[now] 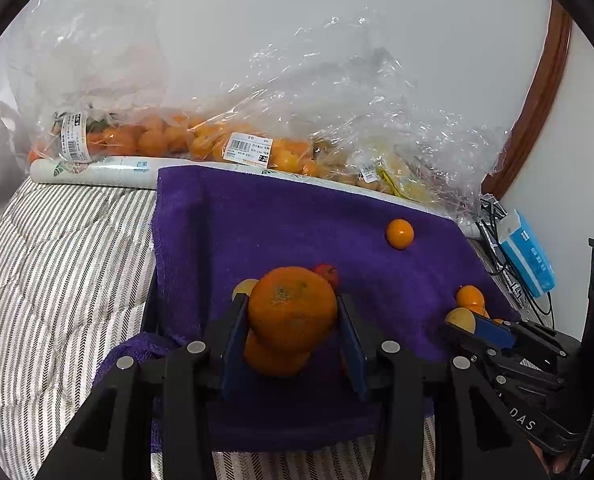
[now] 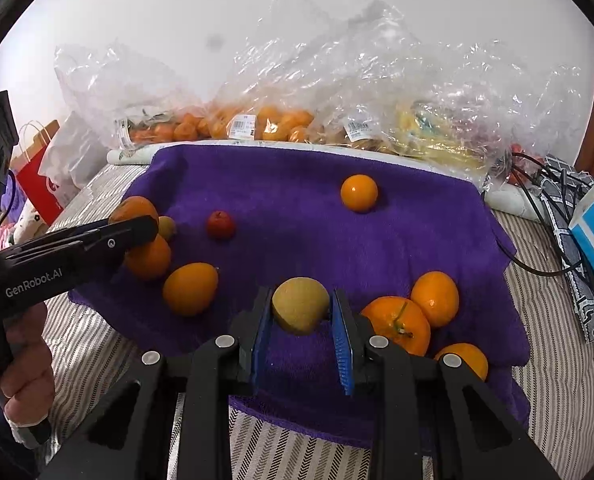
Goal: Organize fruits
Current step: 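Lower the orange and the yellow fruit toward the towel with both tools, then open both tools to release the orange and yellow fruit onto the towel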
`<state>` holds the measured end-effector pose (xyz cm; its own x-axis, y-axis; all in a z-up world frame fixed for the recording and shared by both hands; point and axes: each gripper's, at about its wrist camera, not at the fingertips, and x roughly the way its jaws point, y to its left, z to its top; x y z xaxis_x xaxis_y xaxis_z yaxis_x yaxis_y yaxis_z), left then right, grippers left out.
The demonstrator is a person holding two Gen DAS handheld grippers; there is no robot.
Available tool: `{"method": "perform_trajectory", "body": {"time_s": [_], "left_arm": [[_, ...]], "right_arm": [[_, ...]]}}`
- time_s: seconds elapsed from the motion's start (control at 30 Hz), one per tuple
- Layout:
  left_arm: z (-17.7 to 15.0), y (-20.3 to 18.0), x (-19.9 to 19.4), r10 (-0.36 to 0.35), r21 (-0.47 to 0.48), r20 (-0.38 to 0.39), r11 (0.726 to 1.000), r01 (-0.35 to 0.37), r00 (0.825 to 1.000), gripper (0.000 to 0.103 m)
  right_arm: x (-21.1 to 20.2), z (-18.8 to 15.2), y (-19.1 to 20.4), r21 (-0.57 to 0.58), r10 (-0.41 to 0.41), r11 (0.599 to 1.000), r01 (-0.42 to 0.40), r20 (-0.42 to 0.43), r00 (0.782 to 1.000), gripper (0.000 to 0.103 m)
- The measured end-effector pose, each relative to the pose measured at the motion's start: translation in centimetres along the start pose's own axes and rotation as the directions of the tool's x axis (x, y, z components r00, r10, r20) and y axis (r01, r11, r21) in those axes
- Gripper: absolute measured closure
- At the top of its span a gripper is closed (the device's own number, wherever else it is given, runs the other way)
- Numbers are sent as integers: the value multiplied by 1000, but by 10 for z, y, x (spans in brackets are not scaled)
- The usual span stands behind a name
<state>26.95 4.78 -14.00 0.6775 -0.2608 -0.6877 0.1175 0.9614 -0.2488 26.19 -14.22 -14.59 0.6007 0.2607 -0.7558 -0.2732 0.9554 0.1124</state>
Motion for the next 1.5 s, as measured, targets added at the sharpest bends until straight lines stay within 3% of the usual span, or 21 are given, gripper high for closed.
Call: {"method": "perform_trajectory", "body": {"time_s": [0.93, 1.5], "left_arm": [[0, -6, -7, -36, 22, 25, 999, 35, 999, 54], [-3, -9, -5, -20, 32, 21, 999, 20, 1000, 54]], "right_arm": [[4, -3, -1, -8, -3, 1000, 2, -20, 1000, 74], [2, -3, 2, -27, -9, 1000, 9, -9, 1000, 71]]}}
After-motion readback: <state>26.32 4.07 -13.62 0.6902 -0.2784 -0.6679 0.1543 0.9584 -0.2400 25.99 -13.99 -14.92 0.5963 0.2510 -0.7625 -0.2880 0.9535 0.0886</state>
